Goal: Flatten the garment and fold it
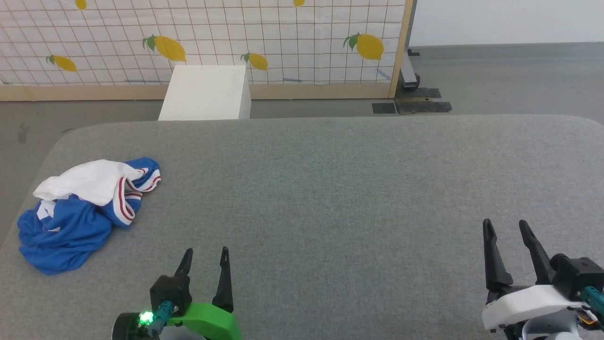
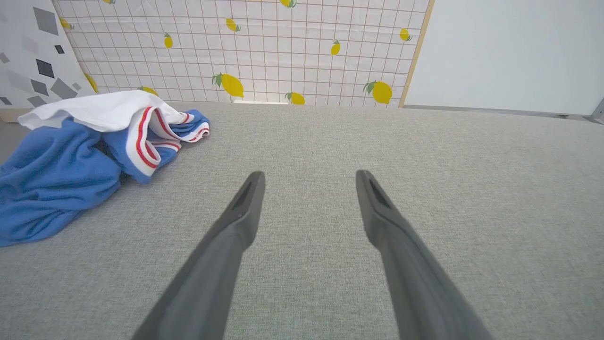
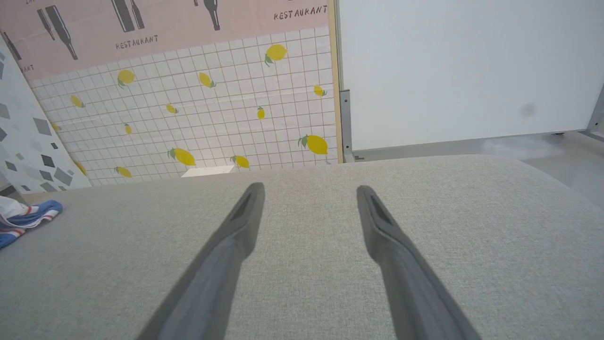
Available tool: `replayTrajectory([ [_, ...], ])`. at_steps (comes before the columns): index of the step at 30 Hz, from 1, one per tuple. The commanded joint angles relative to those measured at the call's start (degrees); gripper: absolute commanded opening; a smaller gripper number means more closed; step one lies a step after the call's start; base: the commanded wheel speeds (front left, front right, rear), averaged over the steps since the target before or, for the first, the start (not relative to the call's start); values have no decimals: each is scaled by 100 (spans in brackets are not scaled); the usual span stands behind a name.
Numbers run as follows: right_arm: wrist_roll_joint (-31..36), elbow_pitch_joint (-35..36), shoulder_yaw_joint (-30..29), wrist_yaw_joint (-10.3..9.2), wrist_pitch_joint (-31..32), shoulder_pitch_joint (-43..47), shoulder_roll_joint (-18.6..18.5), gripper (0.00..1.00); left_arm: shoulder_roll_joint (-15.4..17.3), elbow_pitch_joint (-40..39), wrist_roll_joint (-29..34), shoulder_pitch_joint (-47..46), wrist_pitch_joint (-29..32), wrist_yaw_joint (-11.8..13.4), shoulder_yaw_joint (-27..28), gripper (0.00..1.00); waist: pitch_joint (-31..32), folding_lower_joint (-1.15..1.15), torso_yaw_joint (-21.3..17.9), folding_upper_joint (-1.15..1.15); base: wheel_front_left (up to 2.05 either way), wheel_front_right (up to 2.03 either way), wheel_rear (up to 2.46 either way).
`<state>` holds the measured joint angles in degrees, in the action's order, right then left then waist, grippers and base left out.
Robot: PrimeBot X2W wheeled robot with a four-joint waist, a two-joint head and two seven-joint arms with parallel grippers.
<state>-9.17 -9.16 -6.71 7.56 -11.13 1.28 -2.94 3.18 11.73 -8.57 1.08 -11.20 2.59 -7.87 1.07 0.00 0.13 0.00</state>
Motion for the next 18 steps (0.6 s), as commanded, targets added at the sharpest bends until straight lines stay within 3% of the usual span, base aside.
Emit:
replayTrajectory([
  [1, -64, -39, -26, -6, -65, 98, 5, 100, -22, 35, -19, -87, -60, 31, -14, 100, 10, 0, -1, 0, 0, 0, 0],
  [18, -97, -205, -63, -7, -266, 162, 6, 100, -26, 200, -124, -106, -260, 62, -75, 100, 34, 0, 93, 0, 0, 0, 0],
])
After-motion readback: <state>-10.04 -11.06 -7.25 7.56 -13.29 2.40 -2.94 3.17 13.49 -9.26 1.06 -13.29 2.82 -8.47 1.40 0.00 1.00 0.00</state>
